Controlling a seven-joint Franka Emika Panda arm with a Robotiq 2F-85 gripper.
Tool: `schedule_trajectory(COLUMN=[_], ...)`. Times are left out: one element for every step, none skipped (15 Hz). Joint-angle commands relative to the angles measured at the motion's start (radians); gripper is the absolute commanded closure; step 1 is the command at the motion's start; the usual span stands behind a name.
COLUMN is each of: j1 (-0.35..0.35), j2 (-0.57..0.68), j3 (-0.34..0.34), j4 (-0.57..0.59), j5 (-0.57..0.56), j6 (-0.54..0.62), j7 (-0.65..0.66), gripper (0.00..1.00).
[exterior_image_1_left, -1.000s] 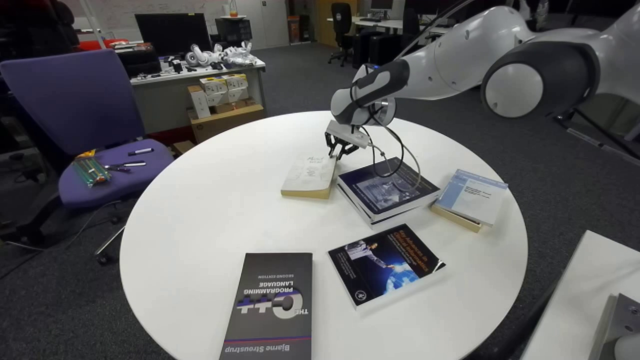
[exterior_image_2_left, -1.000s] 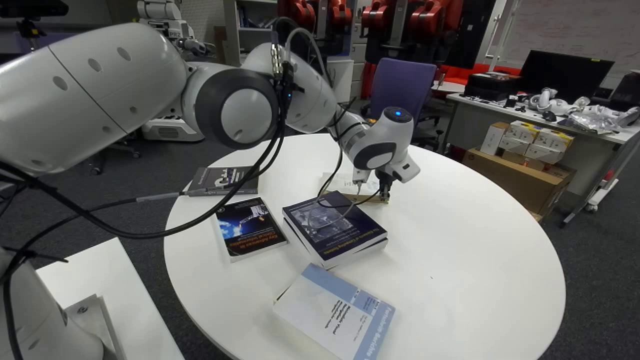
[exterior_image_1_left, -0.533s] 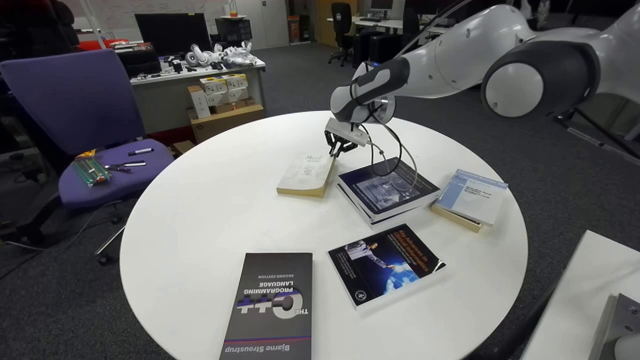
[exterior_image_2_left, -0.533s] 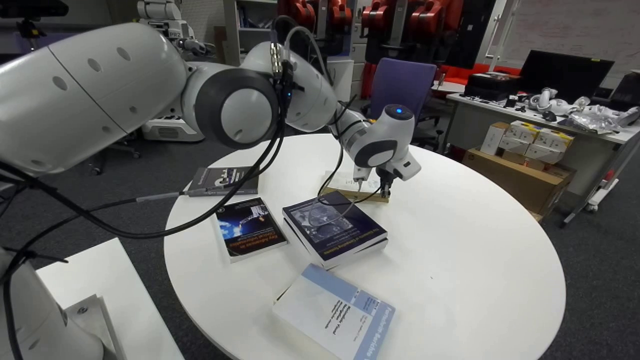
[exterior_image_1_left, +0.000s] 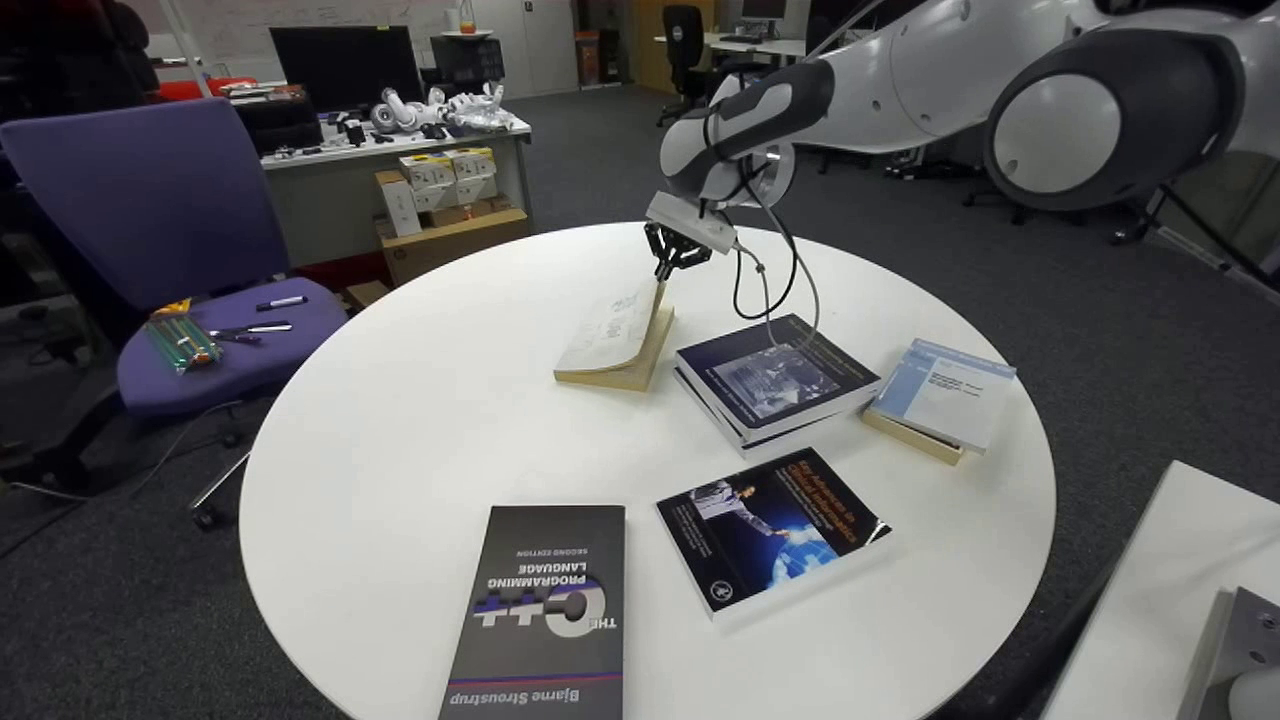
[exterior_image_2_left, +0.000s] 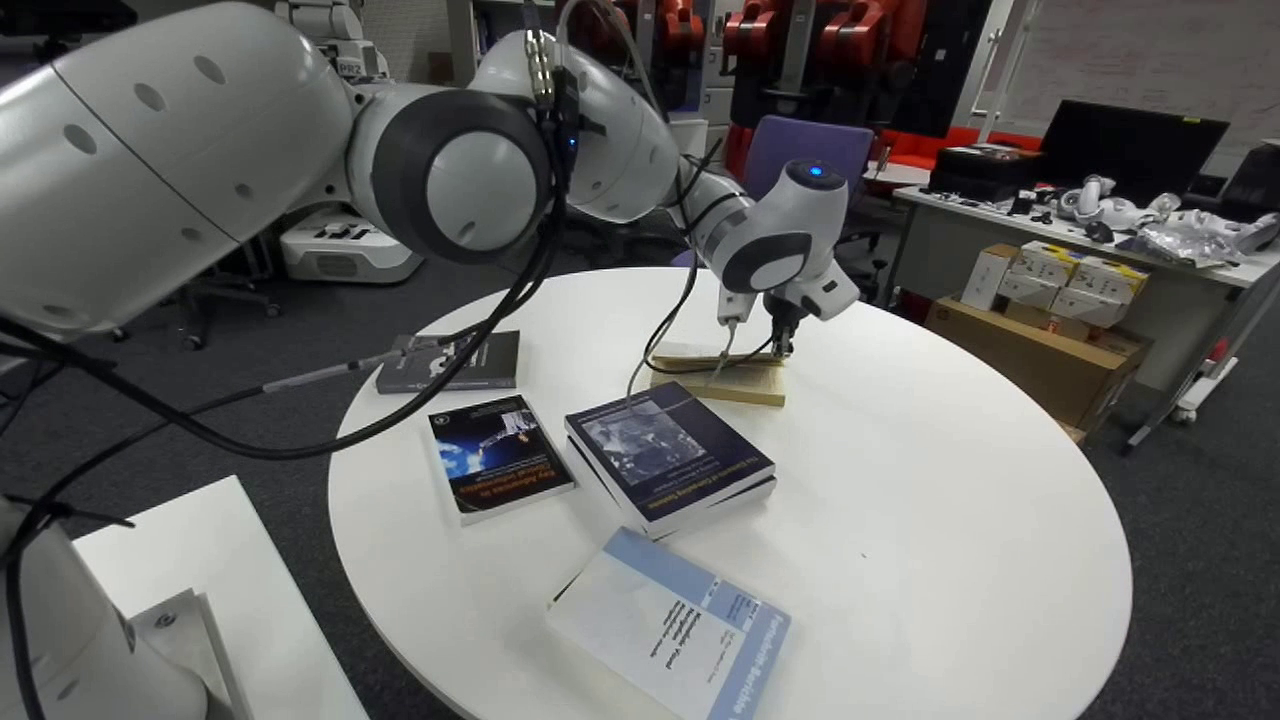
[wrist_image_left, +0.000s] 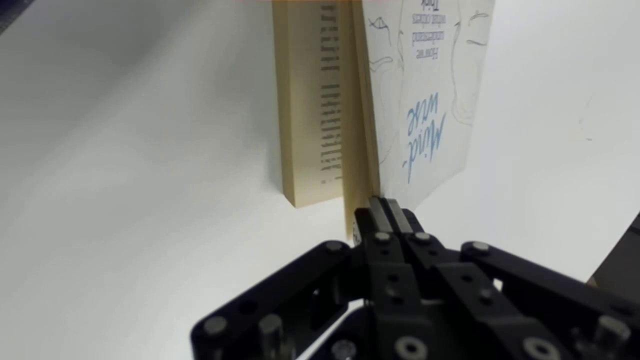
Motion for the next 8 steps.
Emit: schedule_trajectory(j1=[-0.029, -0.031, -0.034, -0.034, -0.032, -0.031, -0.029, -0.028], j2=[-0.078, -0.086, -0.094, -0.099, -0.102, -0.104, -0.106, -0.109], j3=[0.024, 0.025, 0.027, 0.027, 0.026, 0.028, 0.027, 0.029], j4=[-0.033, -0.035, -0.035, -0.036, -0.035, -0.036, -0.038, -0.042], j5=[0.007, 0.010, 0.012, 0.012, 0.012, 0.012, 0.012, 0.011], j6=[-0.069, -0.077, -0.085, -0.089, -0.088, -0.087, -0.084, -0.083], j7=[0.003, 0.002, 0.001, 0.003, 0.004, 0.003, 0.002, 0.001], gripper=[1.00, 1.00, 1.00, 1.00, 1.00, 1.00, 1.00, 1.00])
